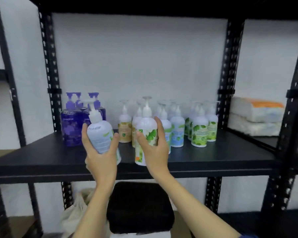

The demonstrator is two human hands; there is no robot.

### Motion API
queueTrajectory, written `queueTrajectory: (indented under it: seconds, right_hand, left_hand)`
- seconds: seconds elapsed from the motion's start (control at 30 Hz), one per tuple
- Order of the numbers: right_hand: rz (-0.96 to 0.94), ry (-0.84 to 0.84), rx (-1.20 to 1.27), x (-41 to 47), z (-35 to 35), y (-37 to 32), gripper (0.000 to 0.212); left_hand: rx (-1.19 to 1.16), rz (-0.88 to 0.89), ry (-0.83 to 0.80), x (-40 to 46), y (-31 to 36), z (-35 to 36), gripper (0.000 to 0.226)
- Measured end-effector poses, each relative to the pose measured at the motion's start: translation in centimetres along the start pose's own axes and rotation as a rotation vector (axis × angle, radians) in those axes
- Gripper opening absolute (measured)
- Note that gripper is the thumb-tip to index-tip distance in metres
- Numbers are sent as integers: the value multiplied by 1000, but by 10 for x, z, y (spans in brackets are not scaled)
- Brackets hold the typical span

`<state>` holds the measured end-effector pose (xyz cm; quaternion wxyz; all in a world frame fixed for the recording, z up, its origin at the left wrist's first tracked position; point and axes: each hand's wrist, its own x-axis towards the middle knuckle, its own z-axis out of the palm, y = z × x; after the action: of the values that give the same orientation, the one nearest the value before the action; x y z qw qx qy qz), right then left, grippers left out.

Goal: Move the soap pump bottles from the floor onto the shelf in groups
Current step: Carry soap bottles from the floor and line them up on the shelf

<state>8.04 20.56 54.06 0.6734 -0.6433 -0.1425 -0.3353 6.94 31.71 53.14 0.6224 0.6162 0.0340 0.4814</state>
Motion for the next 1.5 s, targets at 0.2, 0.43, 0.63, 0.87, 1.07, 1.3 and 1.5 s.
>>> queueTrajectory:
  seconds: [0.2,0.43,0.63,0.87,1.07,1.3,1.5]
  right_hand:
    - [-39,230,-119,37,-74,9,66]
    - [-37,386,-333,62,-163,29,63]
    - [-35,376,-449,85,-209,45,68]
    - [-5,201,-512,113,-234,64,67]
    - [37,87,-524,126,-235,73,59]
    - [112,57,-439,129,-243,74,72]
    - [126,92,-630,127,-241,77,106]
  left_hand:
    - [-87,-16,-110,-42,9,60,76]
    - [-191,92,-227,-91,34,119,80]
    - [-184,98,-416,-108,36,172,80]
    - [-172,0,-537,-103,23,208,78]
    - [-161,-2,-566,-104,17,213,78]
    - [-149,-17,-570,-105,14,212,78]
    - [-148,-59,-528,-104,13,211,75]
